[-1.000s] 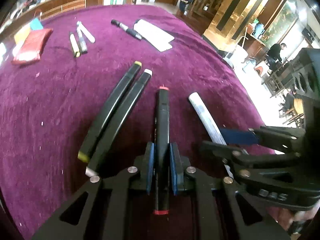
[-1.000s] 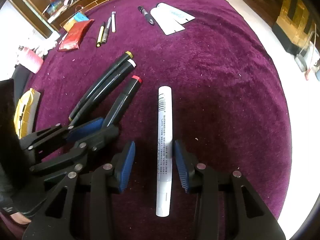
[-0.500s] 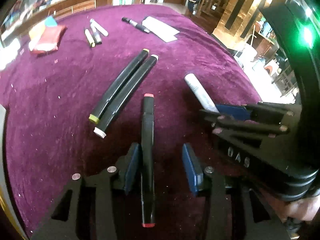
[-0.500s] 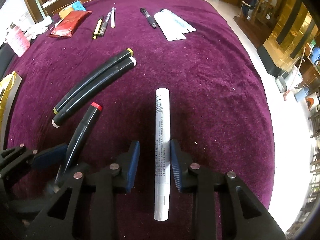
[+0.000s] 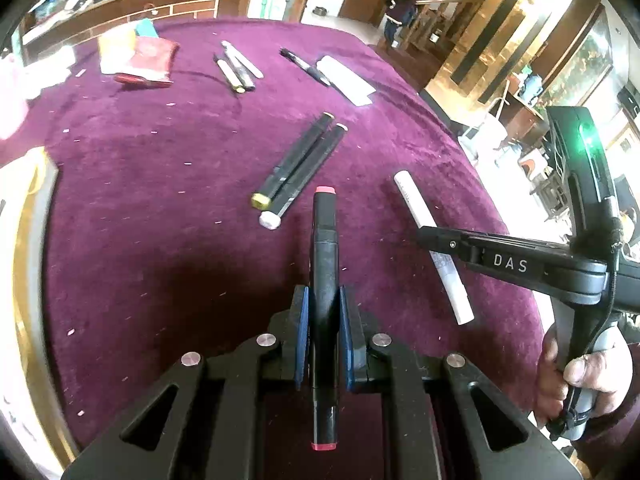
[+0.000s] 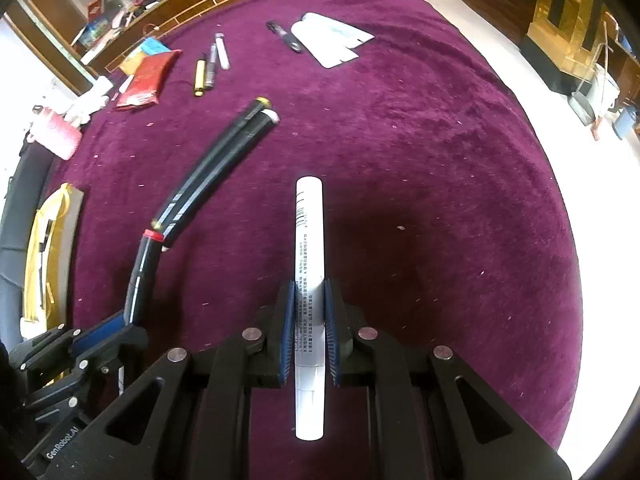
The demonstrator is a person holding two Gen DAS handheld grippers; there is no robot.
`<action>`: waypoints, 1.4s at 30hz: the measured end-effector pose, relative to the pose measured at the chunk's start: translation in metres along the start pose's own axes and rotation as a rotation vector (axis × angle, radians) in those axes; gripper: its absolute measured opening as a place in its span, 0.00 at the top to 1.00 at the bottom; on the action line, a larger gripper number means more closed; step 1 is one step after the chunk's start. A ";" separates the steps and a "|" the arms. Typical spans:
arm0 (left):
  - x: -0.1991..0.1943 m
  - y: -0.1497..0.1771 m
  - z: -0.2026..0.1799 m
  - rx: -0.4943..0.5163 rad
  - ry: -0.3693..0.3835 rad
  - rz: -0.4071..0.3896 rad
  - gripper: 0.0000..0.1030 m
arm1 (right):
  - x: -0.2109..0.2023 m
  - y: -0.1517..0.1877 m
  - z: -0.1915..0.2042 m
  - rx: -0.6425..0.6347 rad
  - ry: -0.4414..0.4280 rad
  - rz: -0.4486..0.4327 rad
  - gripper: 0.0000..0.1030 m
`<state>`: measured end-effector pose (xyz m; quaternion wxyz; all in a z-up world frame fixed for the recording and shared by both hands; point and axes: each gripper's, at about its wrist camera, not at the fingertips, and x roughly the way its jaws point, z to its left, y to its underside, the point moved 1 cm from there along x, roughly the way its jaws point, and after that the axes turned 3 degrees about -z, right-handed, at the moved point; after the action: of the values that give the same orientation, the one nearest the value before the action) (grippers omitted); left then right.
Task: Organize objects
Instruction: 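Carry the red-capped marker and white marker over the tray with both tools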
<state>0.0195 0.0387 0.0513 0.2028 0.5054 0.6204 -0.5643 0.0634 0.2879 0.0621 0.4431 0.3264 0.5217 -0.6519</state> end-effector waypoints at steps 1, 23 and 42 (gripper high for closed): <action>-0.003 0.000 0.003 -0.010 -0.002 0.001 0.89 | -0.002 0.001 0.006 -0.003 -0.008 -0.003 0.88; -0.084 0.019 0.093 -0.121 -0.138 -0.082 0.89 | -0.017 0.013 0.163 -0.154 -0.219 0.017 0.88; -0.113 0.044 0.180 -0.237 -0.184 -0.080 0.89 | 0.001 0.035 0.276 -0.241 -0.294 0.079 0.88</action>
<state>0.0457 -0.1759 0.0721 0.2945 0.3990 0.6811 -0.5387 0.1050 0.0184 0.1149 0.5758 0.1923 0.5125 -0.6073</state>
